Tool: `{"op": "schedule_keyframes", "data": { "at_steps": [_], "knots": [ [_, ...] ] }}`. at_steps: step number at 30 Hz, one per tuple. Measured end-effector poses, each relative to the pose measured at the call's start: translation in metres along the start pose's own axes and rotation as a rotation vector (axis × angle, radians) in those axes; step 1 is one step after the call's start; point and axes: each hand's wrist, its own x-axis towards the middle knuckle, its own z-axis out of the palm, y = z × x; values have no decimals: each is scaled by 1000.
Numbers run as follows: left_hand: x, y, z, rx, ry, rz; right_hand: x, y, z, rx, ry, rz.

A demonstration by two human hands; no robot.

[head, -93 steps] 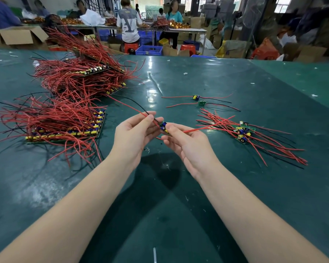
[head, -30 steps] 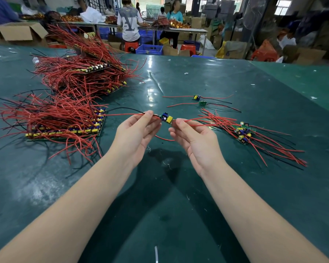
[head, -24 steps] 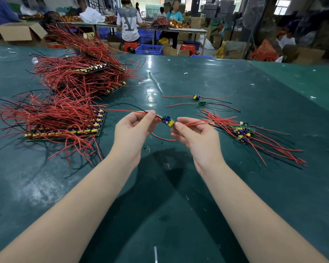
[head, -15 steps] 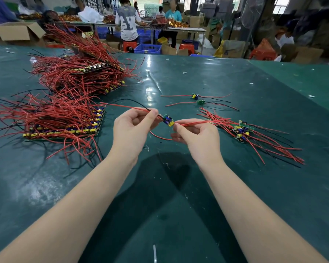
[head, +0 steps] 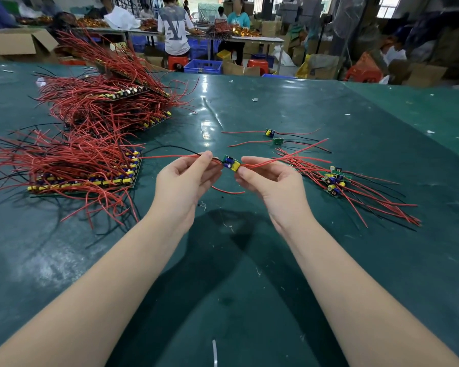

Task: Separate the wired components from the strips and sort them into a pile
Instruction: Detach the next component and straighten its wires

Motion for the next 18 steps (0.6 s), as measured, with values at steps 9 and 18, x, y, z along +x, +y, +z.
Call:
{"op": "schedule_keyframes", "data": {
  "at_steps": [9,18],
  "knots": [
    [1,-4,0,-87,-6,-122,0,3,-3,-95,26,-100],
    [0,-6,1,-111,-7,-148,3,2,0,216,20,97]
  ]
}}
